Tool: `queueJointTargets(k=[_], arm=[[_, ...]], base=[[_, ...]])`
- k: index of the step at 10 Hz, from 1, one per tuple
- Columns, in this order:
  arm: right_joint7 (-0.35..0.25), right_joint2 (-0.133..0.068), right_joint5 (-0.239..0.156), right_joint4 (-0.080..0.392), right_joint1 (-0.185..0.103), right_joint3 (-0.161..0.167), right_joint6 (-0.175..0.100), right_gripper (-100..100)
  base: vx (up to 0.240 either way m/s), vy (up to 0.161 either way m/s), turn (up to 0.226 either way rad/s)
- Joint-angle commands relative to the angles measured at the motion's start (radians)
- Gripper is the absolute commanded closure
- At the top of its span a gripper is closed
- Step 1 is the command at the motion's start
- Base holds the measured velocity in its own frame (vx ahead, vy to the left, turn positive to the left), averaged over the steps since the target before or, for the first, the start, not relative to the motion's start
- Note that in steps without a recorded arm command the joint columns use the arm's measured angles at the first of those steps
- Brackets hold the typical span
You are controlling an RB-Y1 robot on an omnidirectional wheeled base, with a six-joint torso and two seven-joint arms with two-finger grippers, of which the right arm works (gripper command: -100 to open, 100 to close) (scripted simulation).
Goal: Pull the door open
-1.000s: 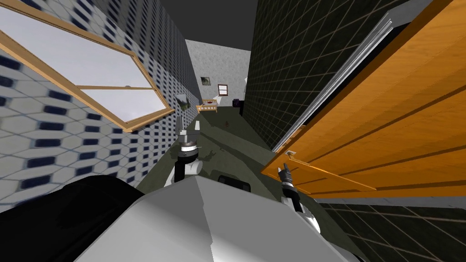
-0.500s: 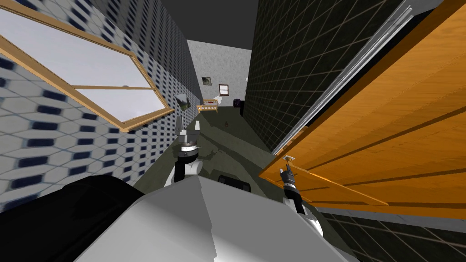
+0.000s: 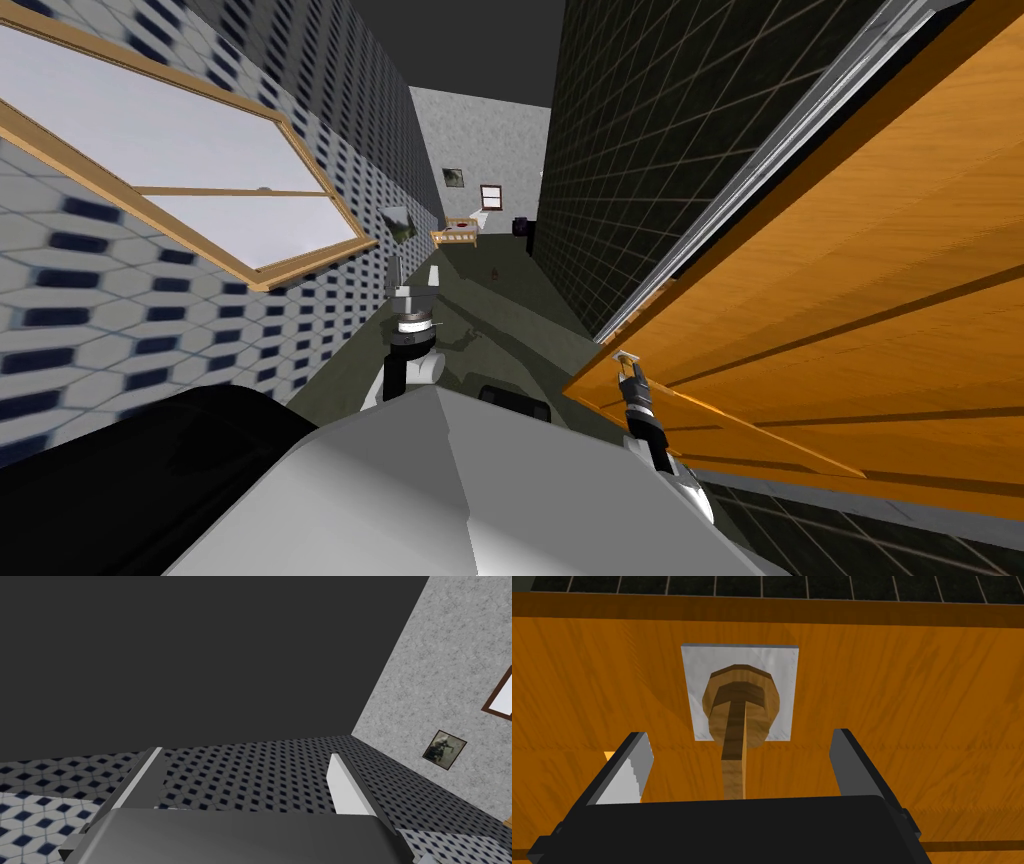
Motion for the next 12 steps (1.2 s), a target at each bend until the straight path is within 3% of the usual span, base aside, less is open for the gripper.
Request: queueJointTargets(k=[1, 2, 3, 8, 12], arm=[[0.000, -0.002, -0.002, 0.004, 0.000, -0.004, -0.002, -100], [0.000, -0.001, -0.001, -0.002, 0.001, -0.003, 0.001, -100], [0.000, -0.001, -0.001, -0.002, 0.001, -0.003, 0.001, 100], [0.000, -0.001, -0.001, -0.002, 0.001, -0.003, 0.001, 100], [0.000, -0.004, -0.003, -0.001, 0.002, -0.006, 0.003, 100]], base=[[0.060, -0.159, -0.007], [0.027, -0.073, 0.008], [-0.003, 0.009, -0.001], [-0.004, 0.009, -0.006], [-0.183, 0.013, 0.012]])
